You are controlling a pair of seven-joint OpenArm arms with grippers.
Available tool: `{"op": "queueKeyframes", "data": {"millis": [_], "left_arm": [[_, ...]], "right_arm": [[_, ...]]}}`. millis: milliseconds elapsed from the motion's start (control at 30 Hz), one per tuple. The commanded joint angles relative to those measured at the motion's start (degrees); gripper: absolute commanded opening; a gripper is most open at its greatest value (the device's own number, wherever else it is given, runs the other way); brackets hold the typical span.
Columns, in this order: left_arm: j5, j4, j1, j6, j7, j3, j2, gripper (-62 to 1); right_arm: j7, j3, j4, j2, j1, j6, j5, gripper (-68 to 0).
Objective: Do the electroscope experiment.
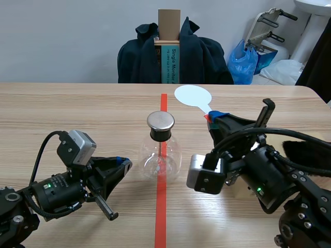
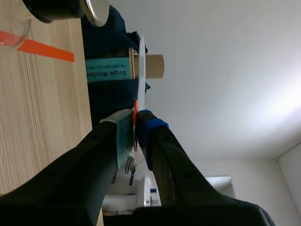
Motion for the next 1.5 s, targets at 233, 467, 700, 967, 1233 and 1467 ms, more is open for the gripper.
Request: {"op": "queueKeyframes", "data": {"millis": [233,467,700,967,1233,1467], "left_arm": [[-0.52,0.79,-0.33,-0.11,-0.83,-0.46,0.42,-57.8],[-0.52,0.79,-0.33,-0.11,-0.83,-0.46,0.42,-57.7],[-0.52,0.79,-0.33,-0.11,-0.83,-0.46,0.42,-57.8],[-0.52,0.79,-0.33,-0.11,-0.81,-0.46,0.42,-57.8],[-0.52,0.79,-0.33,-0.11,-0.81,-0.46,0.42,-57.7],[-0.52,0.79,-0.33,-0.11,-0.81,-0.46,0.42,-57.8]], "right_arm": [[6.16,0.37,0.66,0.48,0.7,-0.59,-0.81,-66.9],[10.78,0.37,0.66,0.48,0.7,-0.59,-1.03,-66.9],[13.53,0.37,0.66,0.5,0.7,-0.59,-1.2,-66.9],[15.17,0.37,0.66,0.5,0.68,-0.33,-1.25,-66.9],[15.78,0.37,0.66,0.5,0.68,0.46,-2.25,-66.9],[14.36,0.37,0.66,0.52,0.68,0.44,-2.25,-66.9]]}}
